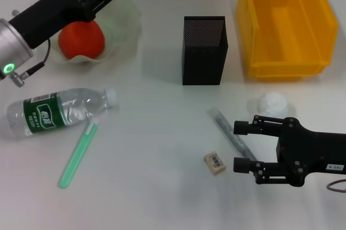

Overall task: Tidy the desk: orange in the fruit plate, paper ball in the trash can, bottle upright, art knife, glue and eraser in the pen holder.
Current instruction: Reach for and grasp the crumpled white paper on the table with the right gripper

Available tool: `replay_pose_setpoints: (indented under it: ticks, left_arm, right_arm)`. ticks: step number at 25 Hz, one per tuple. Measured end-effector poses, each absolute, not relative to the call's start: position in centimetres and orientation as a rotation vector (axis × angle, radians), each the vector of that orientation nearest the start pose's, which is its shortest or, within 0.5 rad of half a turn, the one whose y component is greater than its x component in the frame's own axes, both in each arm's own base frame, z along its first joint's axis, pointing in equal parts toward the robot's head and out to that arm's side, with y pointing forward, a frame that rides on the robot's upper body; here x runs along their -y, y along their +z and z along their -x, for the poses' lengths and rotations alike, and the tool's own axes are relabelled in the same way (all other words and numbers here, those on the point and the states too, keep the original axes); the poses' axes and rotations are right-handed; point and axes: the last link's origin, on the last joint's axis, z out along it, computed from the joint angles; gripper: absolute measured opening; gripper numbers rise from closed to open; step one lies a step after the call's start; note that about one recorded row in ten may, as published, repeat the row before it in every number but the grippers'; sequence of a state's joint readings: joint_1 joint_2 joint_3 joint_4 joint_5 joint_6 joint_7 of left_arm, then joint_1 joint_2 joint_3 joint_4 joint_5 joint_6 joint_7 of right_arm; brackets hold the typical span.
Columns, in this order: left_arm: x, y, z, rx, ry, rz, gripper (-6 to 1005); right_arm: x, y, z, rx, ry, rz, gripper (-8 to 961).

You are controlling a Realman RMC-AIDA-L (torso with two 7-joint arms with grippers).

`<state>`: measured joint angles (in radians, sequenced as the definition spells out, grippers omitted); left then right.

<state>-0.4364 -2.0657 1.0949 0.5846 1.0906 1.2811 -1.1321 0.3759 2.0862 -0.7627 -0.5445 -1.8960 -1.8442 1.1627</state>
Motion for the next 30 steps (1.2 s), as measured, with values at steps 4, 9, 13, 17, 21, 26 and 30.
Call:
replay_pose_setpoints:
  ticks: [4,9,13,17,21,26,30]
  left_arm:
    - [-32.9,2.0,22.1,0.374,-1.334,2.315,541]
    - [-29.1,0.6,21.6,0.250,-1.377,2.582,538]
    - [-27.3,-1.5,22.6,0.258,-1.236,2.797,535]
    - [-26.5,-2.1,23.3,0.310,-1.213,2.835,532]
    - [-26.2,-2.4,23.9,0.356,-1.219,2.812,532]
    - [-25.7,-2.8,24.4,0.351,-1.203,2.804,532]
    - [-25.6,-2.9,24.5,0.359,-1.205,2.805,532]
  right_arm:
    - [-24.6,-1.5,-27.3,-0.531,1.052,2.848,763]
    - [-24.6,-1.5,-27.5,-0.542,1.048,2.844,763]
    - [-25.4,-0.1,-27.5,-0.589,1.023,2.817,763]
    - [-26.9,3.3,-26.8,-0.624,0.934,2.804,763]
    - [-28.0,6.5,-25.4,-0.650,0.802,2.787,762]
    - [-29.4,9.2,-23.9,-0.814,0.612,2.753,762]
    - [-30.8,10.6,-23.3,-0.981,0.351,2.694,763]
